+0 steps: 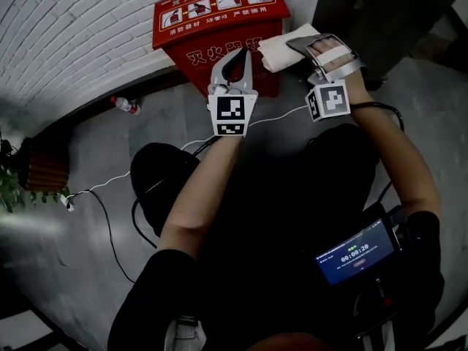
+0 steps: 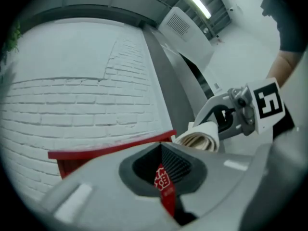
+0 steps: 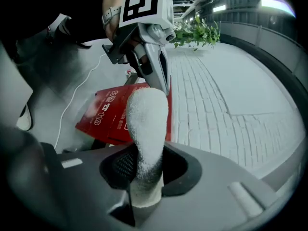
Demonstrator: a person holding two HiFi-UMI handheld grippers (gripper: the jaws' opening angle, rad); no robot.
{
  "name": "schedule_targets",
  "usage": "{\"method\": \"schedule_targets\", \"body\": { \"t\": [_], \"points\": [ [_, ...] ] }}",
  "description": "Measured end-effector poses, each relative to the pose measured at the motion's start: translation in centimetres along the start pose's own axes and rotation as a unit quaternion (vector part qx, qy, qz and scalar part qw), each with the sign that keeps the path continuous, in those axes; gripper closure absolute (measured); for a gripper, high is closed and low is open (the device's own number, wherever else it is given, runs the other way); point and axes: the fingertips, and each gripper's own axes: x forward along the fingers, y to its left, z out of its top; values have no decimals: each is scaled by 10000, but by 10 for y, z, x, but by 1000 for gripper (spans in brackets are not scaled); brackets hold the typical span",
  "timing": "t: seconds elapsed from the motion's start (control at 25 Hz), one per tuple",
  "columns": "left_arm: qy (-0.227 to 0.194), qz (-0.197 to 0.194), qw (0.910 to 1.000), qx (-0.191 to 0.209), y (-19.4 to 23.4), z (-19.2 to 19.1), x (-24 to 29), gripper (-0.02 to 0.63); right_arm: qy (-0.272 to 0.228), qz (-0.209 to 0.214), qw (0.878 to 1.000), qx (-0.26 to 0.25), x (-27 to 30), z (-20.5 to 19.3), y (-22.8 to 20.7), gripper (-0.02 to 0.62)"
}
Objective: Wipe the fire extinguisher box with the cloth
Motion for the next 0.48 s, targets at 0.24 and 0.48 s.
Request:
{"method": "schedule_targets", "body": {
  "t": [0.24,0.48],
  "points": [
    [-115,375,9990,205,49,39,-30,603,-343,-312,9989,2,-8,45,-58,497],
    [-30,666,9974,269,99,61,-59,603,-465,-370,9982,-65,4,85,-93,497]
  ]
}}
